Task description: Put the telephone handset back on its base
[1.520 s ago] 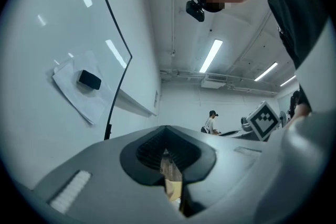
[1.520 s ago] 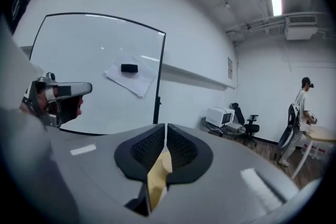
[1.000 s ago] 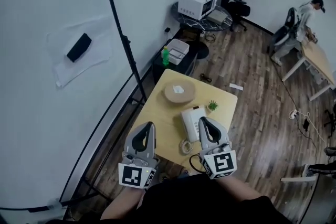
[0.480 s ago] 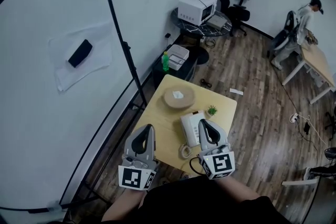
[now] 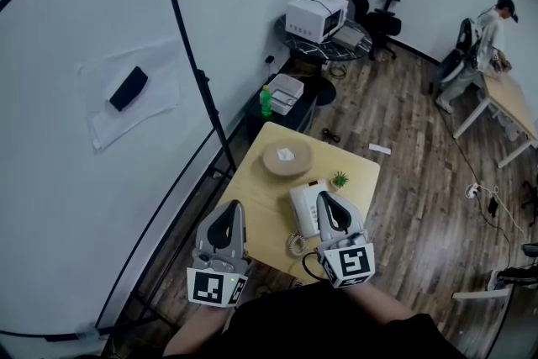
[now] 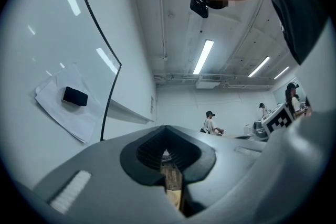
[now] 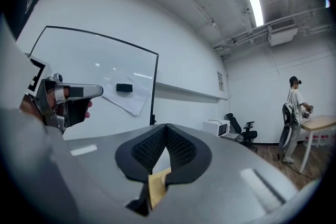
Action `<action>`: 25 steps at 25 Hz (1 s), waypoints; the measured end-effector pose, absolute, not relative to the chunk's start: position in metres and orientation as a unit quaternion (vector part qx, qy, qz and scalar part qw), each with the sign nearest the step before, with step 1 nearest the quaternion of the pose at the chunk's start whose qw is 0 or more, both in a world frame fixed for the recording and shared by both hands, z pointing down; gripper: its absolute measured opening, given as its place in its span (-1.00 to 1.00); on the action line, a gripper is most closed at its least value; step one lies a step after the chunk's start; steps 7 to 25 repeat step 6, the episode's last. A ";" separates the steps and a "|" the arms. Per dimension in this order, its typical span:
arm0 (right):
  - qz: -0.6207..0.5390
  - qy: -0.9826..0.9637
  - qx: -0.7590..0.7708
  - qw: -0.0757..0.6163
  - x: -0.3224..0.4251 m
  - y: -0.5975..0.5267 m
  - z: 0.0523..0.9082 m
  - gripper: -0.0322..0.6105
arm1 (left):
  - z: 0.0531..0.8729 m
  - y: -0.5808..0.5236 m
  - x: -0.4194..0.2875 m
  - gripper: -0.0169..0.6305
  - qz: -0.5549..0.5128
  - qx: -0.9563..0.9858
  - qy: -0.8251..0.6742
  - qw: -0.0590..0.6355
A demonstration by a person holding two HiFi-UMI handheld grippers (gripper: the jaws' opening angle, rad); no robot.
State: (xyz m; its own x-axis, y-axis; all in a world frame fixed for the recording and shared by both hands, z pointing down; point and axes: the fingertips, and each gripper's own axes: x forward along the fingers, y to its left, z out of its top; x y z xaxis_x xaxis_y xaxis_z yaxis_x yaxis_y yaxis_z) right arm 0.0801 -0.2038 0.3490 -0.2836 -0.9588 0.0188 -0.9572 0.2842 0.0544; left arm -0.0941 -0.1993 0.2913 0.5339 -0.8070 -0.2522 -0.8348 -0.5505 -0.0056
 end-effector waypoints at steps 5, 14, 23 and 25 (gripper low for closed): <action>-0.017 -0.800 0.600 0.021 0.082 -0.204 0.349 -0.88 | 0.291 -0.199 -0.093 -0.95 0.110 -0.873 0.471 0.063; -0.017 -0.800 0.600 0.021 0.082 -0.204 0.349 -0.88 | 0.291 -0.199 -0.093 -0.95 0.110 -0.873 0.471 0.063; -0.017 -0.800 0.600 0.021 0.082 -0.204 0.349 -0.88 | 0.291 -0.199 -0.093 -0.95 0.110 -0.873 0.471 0.063; -0.017 -0.800 0.600 0.021 0.082 -0.204 0.349 -0.88 | 0.291 -0.199 -0.093 -0.95 0.110 -0.873 0.471 0.063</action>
